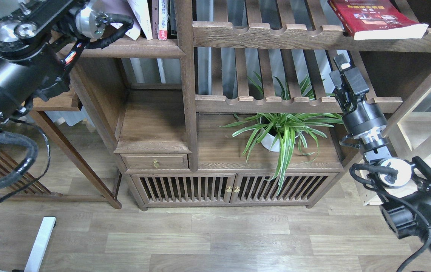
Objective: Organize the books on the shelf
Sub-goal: 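Withdraw the left gripper from the upper shelf and lower it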
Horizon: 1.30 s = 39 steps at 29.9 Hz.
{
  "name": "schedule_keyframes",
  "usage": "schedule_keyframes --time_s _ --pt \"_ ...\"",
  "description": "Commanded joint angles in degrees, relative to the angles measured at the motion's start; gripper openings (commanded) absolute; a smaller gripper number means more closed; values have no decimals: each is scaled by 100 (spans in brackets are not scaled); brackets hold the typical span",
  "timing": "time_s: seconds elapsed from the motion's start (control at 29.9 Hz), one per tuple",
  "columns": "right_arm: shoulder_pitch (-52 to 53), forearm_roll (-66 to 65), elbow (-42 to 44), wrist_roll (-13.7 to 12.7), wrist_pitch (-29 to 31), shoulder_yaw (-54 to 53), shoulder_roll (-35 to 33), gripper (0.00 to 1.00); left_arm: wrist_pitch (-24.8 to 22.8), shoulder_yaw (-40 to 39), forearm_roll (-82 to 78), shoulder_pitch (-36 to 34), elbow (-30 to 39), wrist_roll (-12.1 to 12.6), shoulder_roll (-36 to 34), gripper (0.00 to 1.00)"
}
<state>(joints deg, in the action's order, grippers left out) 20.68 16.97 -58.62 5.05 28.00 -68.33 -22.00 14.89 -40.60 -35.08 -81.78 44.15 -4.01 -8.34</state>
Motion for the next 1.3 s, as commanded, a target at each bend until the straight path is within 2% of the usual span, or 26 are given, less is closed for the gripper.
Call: schedule_keyframes --time_s 0.0,0.23,0.4,0.53,0.64,0.87,1.0,1.27 --pt "-11 -19 34 -4 0 22 -6 83 5 -18 1 4 252 23 -229 82" --pt "-11 -62 35 -4 0 74 3 83 -108 61 1 118 832 59 -992 82" --pt "-20 -168 43 -4 0 83 29 83 -723 386 1 329 1438 234 -1881 82" --pt "-64 -221 70 -4 0 92 38 83 -847 360 10 347 1509 77 -1908 85" --pt "-64 -221 70 -4 0 171 38 83 -1171 351 10 373 1649 -134 -1978 88" --pt "-55 -221 184 5 0 127 38 83 -1813 333 212 602 2738 -73 -2777 90" --pt "-38 -212 210 22 0 92 38 84 -2261 351 440 690 3231 94 -3646 90" --pt "-2 -168 333 14 0 -338 -23 85 -3842 360 880 936 3583 -11 -4536 91"
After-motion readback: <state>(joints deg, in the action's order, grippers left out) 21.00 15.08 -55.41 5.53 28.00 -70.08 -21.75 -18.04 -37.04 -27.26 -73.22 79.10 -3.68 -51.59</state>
